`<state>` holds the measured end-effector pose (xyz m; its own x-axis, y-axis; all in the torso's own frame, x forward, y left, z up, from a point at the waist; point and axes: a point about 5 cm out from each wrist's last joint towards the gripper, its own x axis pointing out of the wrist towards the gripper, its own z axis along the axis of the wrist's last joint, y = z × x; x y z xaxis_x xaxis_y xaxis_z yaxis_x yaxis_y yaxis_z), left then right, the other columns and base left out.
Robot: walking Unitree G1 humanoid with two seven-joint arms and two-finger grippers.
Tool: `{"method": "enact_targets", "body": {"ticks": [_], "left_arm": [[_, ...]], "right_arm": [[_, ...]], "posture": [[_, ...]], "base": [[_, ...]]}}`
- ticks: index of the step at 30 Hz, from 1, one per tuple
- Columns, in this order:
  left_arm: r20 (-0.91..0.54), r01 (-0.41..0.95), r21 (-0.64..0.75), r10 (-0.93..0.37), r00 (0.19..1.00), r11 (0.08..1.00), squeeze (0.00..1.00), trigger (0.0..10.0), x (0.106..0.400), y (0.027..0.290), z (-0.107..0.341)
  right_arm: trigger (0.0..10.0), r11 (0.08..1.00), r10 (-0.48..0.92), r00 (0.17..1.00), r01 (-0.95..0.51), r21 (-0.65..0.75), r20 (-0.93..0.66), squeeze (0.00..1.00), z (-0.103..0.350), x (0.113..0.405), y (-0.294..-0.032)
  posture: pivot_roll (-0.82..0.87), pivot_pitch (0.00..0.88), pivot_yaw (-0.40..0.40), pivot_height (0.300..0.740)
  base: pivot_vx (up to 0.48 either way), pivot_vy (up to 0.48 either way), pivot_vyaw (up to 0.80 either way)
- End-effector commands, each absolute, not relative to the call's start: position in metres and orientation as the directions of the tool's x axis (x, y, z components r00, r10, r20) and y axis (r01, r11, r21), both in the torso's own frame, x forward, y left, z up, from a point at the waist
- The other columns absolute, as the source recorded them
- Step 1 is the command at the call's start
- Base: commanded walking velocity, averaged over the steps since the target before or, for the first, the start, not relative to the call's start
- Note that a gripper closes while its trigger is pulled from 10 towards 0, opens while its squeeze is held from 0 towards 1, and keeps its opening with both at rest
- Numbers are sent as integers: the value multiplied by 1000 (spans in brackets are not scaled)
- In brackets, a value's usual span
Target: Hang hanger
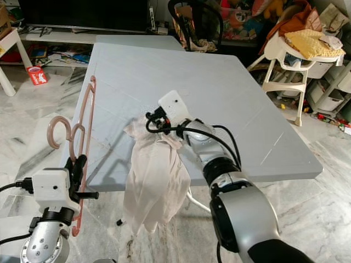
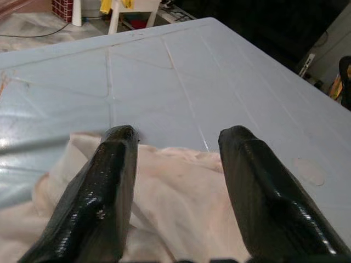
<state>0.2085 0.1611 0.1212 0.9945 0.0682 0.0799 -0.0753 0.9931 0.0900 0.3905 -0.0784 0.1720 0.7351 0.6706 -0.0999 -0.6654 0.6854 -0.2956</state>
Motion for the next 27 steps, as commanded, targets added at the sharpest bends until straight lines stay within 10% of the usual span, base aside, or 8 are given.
{"method": "enact_targets", "body": {"ticks": [1, 27], "left_arm": [[24, -68, 93, 66, 998, 993, 0, 10000, 209, 162, 111], [-47, 41, 56, -38, 998, 998, 0, 10000, 197, 162, 105]], "right_arm": [[10000, 676, 676, 730, -667, -314, -97, 1000, 176, 391, -87], [10000, 380, 771, 399, -914, -144, -496, 1000, 116, 358, -123]], "posture": [[238, 35, -124, 740], [232, 37, -112, 740]], "base": [[0, 0, 0], [0, 0, 0]]}}
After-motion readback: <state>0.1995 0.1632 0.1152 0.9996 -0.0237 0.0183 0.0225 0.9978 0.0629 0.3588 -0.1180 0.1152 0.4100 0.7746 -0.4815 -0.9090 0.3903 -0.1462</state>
